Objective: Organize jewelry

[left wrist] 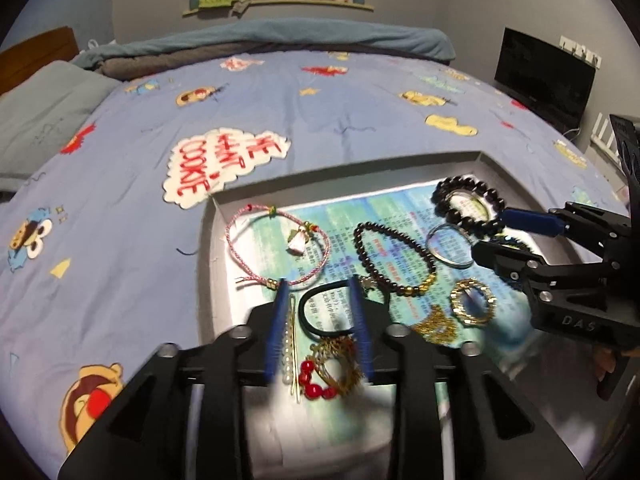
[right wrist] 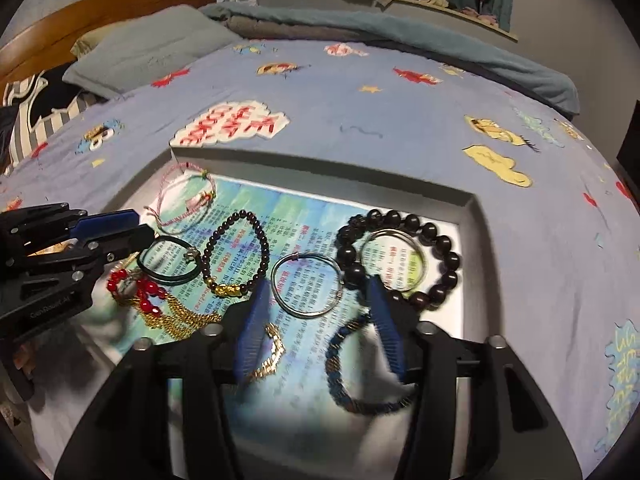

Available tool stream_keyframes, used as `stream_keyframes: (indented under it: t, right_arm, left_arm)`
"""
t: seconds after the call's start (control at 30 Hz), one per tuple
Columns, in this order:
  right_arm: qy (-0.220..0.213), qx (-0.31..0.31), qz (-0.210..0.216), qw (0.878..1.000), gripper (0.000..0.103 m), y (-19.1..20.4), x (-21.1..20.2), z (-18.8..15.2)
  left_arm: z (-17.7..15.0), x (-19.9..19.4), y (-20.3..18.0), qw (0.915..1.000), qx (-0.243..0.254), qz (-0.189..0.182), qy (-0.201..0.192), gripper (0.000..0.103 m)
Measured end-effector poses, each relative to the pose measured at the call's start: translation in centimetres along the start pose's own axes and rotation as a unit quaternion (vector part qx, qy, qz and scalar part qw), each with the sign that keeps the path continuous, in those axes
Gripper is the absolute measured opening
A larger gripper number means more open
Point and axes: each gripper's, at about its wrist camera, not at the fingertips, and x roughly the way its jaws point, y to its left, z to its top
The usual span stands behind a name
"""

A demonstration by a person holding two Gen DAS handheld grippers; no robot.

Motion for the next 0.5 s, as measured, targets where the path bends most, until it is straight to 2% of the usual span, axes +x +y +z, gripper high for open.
stream_keyframes:
  t: [0.07,0.13,0.2,0.5]
  right_arm:
    - [-0.014,0.006,-0.008,1.000,0.065,-0.5,-1.6,-0.4]
    - [-0.027,0.008,-0.018,0.999,0.071,-0.8,-3.1,-0.9]
    - [-0.035,0.009,-0.025,0.999,0.077,-1.0,-4.4,-1.3]
    - [-0.101,0.025,-0.032,0.994,0.088,-0.5,-11.0,-3.6]
  left_arm:
    - [-0.1,-1.5,-0.3,0.9998,0.006,0.001,-0.017,0.054]
    - [-0.4,-3.3,-0.6,0.9991,0.012,0.009,-0.039,0.069]
    - [-0.7,-5.0,-0.9,0.9983,0.010,0.013,-0.056,0.075]
    - [-2.3,-11.0,-1.7,0.9920,-0.015,0.045,-0.117,0.090]
